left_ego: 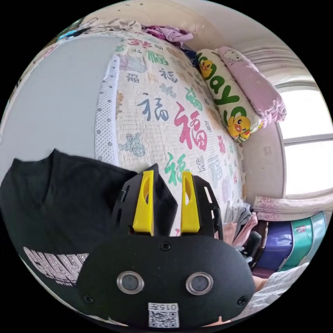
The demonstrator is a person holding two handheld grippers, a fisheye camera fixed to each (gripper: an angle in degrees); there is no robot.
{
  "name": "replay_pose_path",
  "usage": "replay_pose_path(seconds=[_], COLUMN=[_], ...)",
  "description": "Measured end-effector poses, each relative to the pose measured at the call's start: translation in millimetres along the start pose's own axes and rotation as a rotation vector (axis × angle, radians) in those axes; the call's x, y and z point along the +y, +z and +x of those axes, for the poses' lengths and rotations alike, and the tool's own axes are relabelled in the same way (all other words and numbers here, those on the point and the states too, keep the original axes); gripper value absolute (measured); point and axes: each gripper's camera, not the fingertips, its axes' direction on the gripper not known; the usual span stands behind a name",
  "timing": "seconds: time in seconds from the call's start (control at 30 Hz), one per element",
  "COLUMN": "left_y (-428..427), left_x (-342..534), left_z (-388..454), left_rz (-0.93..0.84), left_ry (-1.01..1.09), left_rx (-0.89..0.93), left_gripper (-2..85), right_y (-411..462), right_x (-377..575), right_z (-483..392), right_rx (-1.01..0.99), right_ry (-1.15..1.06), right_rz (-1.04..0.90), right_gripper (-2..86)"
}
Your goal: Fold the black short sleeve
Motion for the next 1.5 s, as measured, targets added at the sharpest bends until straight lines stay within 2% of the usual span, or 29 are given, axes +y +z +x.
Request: replay_pose_path(seconds=[0.1,0.17,0.3,0.37,0.57,0.73,0.87,0.97,1.03,1.2,1.27,1.33,1.5], left_y=[4,0,-63,-125,-234,-269,-283,-292,-298,-320,-336,-348,-342], left_x=[-39,-49,-27,9,106,145,158,160,161,161,155,144,92], left_z=[19,27,41,35,-18,-40,-40,-37,-35,-29,-20,-7,50], left_rz=[-0.098,-0.204,-0.113,-0.051,0.003,0.006,-0.002,-0.007,-0.008,0.012,0.059,0.119,0.32], left_ry=[0.039,0.055,0.159,0.17,-0.013,-0.13,-0.151,-0.145,-0.14,-0.136,-0.124,-0.102,-0.022], left_rx=[-0.099,-0.092,0.014,0.069,-0.005,-0.076,-0.052,-0.044,-0.039,-0.029,-0.01,0.026,0.176], left_gripper=[10.1,2.2,0.0,-0.3,-0.6,-0.6,-0.6,-0.5,-0.5,-0.5,-0.5,-0.5,-0.6], right_y=[-6,-11,-23,-34,-35,-3,27,51,56,48,31,14,-20], right_x=[-12,-20,-33,-44,-87,-122,-140,-145,-145,-141,-136,-128,-87], right_z=[16,29,44,50,60,37,8,-1,1,11,18,22,15], right_rx=[-0.035,-0.043,-0.045,0.002,0.05,0.029,-0.007,0.012,-0.002,-0.099,-0.225,-0.282,-0.075], right_ry=[0.002,0.018,0.01,-0.019,-0.145,-0.308,-0.427,-0.435,-0.407,-0.328,-0.295,-0.262,-0.168], right_rz=[-0.003,-0.008,0.0,0.011,-0.035,-0.17,-0.282,-0.402,-0.412,-0.347,-0.27,-0.163,0.09], right_gripper=[-0.3,-0.2,-0.1,0.1,1.7,5.2,8.3,13.1,13.3,8.3,3.4,2.1,1.0])
